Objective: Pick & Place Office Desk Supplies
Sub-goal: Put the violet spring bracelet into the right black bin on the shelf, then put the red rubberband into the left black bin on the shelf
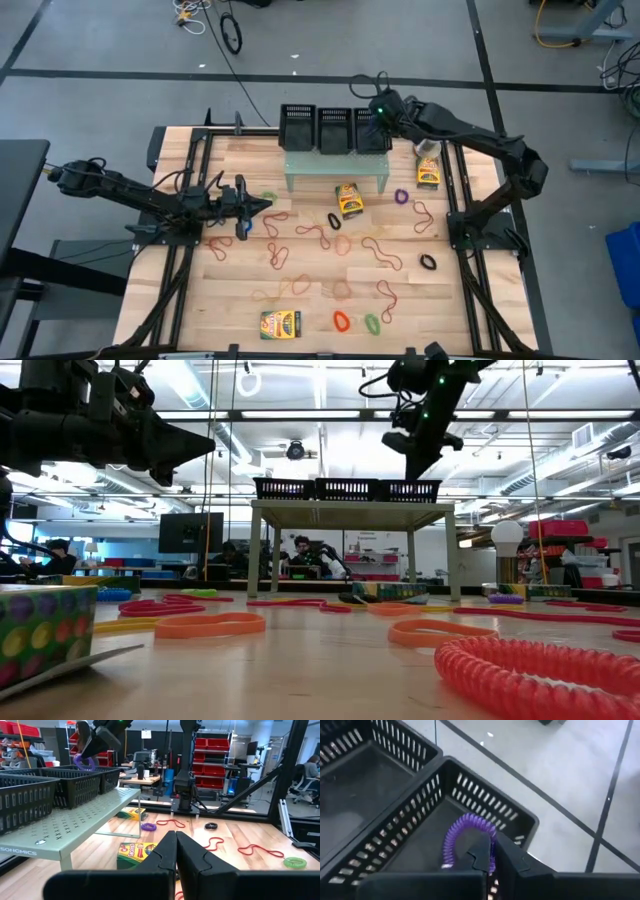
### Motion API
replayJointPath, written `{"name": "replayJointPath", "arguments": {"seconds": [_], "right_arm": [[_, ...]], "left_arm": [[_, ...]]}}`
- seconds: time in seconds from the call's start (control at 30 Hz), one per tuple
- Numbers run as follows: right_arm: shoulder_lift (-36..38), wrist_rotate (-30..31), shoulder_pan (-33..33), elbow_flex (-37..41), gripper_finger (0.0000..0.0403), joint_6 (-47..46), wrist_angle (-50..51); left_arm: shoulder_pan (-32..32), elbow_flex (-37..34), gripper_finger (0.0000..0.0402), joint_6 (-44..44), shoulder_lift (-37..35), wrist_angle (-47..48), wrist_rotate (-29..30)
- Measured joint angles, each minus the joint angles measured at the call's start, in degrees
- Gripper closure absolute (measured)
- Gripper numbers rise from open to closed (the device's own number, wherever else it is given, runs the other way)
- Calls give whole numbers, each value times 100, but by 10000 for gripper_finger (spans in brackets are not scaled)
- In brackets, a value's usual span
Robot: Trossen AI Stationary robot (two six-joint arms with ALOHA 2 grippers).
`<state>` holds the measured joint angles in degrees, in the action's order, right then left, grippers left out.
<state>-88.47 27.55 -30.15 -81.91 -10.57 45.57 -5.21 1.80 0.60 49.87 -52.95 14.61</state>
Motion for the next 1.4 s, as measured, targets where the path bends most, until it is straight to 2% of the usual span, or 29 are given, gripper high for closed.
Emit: {"name": "replayJointPath", "arguments": {"seconds": [0.27,0.47,0.67,0.77,0.83,0.93,1.07,1.13,1.23,1.33,1.4], "right_arm": [[-176,-425,-22,339,374,103,-283],[-196,91,50,365,319,204,-465],[177,82,120,356,251,280,-513],[529,-34,247,356,239,395,-311],[826,-63,454,426,248,400,-191],[1332,-32,955,980,289,398,-340],[2066,1,1829,2187,370,394,-1224],[2369,2,2250,2834,393,399,-1906],[2714,96,2868,3690,384,397,-3084],[2875,200,3385,4342,372,387,-4157],[2911,203,3653,4664,370,382,-4659]], "left_arm": [[0,0,394,0,0,0,0],[0,0,394,270,0,0,16],[0,0,394,345,0,-245,-1],[-3,2,394,419,-2,-549,-153],[-6,22,394,692,-2,-615,-356],[-4,209,394,839,20,-435,-789],[-134,520,394,638,266,-414,-795],[-296,669,394,582,487,-758,-787],[-433,1075,390,900,833,-793,-1020],[-448,1685,380,1140,1209,197,-1201],[-581,2080,382,877,1452,1017,-879]]}}
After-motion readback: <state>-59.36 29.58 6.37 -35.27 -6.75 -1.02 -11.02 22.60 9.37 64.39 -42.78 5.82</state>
